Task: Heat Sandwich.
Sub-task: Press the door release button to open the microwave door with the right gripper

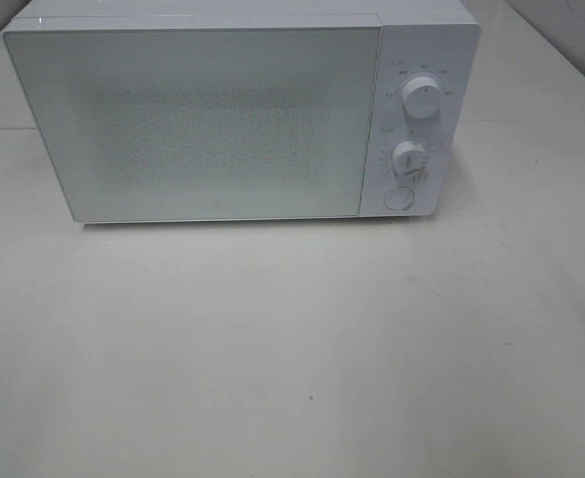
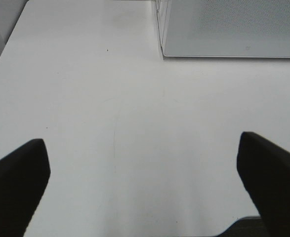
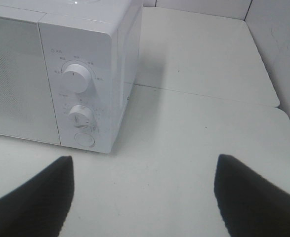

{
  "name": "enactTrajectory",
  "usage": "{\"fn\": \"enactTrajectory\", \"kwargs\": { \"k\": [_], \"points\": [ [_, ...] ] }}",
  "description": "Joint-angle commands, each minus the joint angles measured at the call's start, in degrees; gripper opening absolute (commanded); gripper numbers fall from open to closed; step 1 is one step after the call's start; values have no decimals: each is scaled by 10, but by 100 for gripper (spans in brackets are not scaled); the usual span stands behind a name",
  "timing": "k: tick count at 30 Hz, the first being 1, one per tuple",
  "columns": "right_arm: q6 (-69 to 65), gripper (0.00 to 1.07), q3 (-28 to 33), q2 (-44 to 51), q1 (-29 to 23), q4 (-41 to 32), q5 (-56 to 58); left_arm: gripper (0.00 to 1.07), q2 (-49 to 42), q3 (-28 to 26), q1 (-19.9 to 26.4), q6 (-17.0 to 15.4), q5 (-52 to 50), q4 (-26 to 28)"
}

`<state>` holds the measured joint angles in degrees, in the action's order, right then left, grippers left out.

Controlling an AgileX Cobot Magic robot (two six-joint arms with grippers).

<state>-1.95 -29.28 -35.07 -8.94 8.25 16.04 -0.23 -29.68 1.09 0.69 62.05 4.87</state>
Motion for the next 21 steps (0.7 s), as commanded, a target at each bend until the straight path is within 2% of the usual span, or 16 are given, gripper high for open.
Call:
{"fn": "enactTrajectory", "kwargs": {
  "k": [1, 15, 21],
  "points": [
    [-1, 75, 1, -38, 3, 2, -48, 98, -9, 1, 1, 0, -7, 5],
    [-21, 75, 1, -191, 3, 1, -179, 98, -9, 1, 1, 0, -7, 5],
    [-53, 75, 21, -258, 3, 4, -295, 98, -9, 1, 1, 0, -7, 5]
  ]
}}
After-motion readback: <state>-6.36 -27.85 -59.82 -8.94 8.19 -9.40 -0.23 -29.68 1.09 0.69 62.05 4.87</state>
